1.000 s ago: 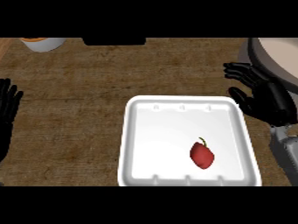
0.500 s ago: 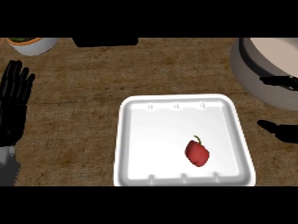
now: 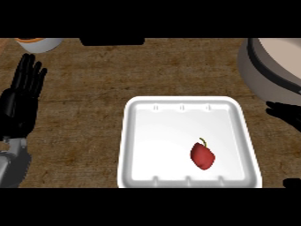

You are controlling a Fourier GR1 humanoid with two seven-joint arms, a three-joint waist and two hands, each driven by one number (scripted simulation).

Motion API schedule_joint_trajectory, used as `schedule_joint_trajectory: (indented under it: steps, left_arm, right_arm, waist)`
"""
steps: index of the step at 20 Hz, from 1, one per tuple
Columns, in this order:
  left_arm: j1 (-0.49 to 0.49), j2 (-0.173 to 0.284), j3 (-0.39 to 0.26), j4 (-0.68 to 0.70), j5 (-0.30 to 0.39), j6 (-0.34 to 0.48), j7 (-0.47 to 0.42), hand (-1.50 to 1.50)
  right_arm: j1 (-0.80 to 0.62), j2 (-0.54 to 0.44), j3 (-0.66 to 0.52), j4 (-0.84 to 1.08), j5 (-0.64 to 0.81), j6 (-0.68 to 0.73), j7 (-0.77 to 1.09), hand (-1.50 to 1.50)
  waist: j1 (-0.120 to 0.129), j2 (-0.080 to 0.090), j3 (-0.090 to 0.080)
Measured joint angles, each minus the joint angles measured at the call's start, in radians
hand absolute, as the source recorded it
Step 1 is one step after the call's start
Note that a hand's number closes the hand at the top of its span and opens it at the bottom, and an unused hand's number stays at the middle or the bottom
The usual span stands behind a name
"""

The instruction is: Pick the bell pepper from the tray and place it in the pot

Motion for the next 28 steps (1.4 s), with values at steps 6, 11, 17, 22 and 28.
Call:
schedule_joint_trajectory:
  steps: [6,11,17,22,28]
  left_arm:
    - [-0.032,-0.026,-0.015,0.020,-0.019,-0.003,0.003,0.00]
    - [-0.028,-0.039,-0.015,0.020,-0.029,-0.018,-0.001,0.00]
    - [-0.028,-0.044,0.010,0.022,-0.036,-0.038,0.004,0.00]
    - [-0.048,-0.059,0.030,0.039,-0.052,-0.054,0.007,0.00]
    - [-0.048,-0.081,0.047,0.032,-0.075,-0.067,0.014,0.00]
  right_arm:
    - [-0.037,-0.037,0.091,-0.159,0.074,0.134,0.282,-1.50]
    - [-0.143,0.063,0.224,-0.183,0.140,0.229,0.516,-1.50]
    - [-0.206,0.218,0.341,-0.142,0.221,0.318,0.694,-1.50]
    - [-0.202,0.322,0.370,-0.070,0.286,0.359,0.699,-1.50]
    - [-0.179,0.413,0.393,0.005,0.409,0.345,0.614,-1.50]
  waist:
    - [0.023,0.004,0.000]
    - [0.039,0.006,0.000]
    - [0.037,0.006,0.001]
    - [0.033,0.006,0.002]
    - [0.030,0.005,0.002]
